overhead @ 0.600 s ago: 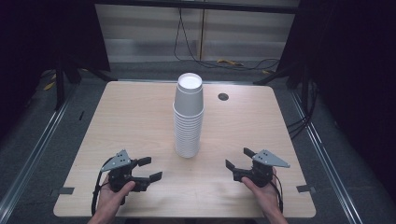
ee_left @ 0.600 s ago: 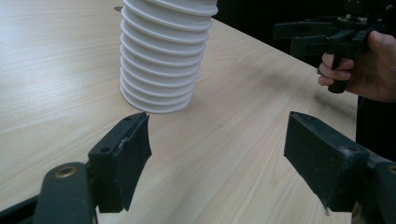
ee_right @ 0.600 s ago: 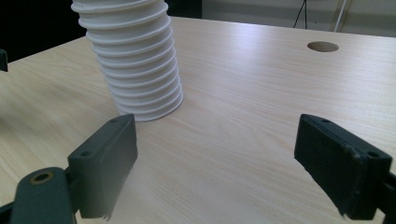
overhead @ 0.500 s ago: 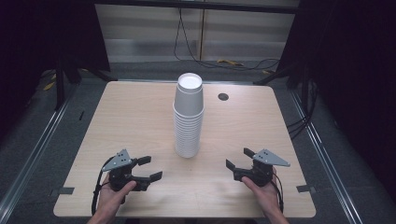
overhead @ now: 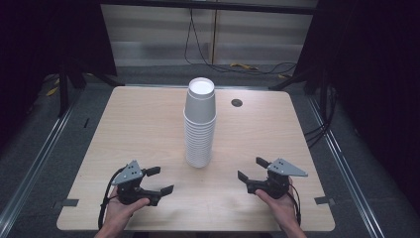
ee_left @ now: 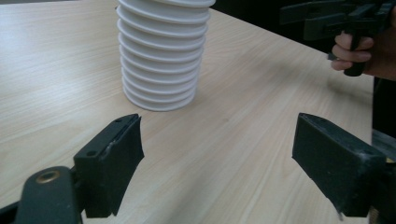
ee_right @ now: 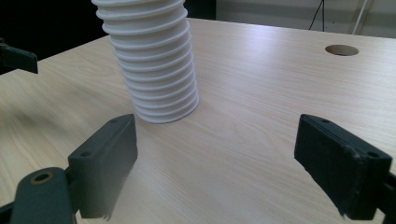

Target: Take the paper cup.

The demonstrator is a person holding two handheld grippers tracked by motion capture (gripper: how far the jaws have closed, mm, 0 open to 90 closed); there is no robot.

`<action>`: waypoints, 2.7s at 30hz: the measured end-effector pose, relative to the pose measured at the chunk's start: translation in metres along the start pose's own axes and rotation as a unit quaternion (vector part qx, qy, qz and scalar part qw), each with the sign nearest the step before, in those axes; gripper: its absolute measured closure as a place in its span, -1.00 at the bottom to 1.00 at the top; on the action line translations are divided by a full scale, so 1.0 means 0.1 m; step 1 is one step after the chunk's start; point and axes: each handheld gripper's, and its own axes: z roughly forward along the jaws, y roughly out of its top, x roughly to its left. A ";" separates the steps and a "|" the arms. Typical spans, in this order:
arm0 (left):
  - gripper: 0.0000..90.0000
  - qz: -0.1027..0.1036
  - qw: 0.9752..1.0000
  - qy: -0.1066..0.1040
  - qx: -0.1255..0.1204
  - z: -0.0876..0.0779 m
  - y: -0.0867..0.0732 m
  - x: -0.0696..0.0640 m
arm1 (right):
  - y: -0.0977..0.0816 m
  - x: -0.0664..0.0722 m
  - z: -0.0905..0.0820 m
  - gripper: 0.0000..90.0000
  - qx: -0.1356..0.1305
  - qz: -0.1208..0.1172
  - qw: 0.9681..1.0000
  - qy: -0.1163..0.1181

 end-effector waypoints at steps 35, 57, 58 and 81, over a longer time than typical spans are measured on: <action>-0.62 0.008 0.999 -0.023 0.021 0.00 0.00 -0.02 | 0.66 0.24 0.10 -0.67 0.000 -0.042 0.997 0.063; -0.62 0.008 0.999 -0.027 0.021 0.01 0.00 -0.01 | 1.12 0.27 0.11 -0.69 -0.022 -0.040 0.994 0.099; -0.62 0.007 0.999 -0.028 0.022 0.01 0.00 -0.01 | 1.14 0.27 0.11 -0.69 -0.019 -0.040 0.994 0.100; -0.62 0.008 0.999 -0.027 0.024 0.01 0.00 -0.01 | 1.57 0.31 0.26 -0.70 0.001 -0.065 0.989 0.135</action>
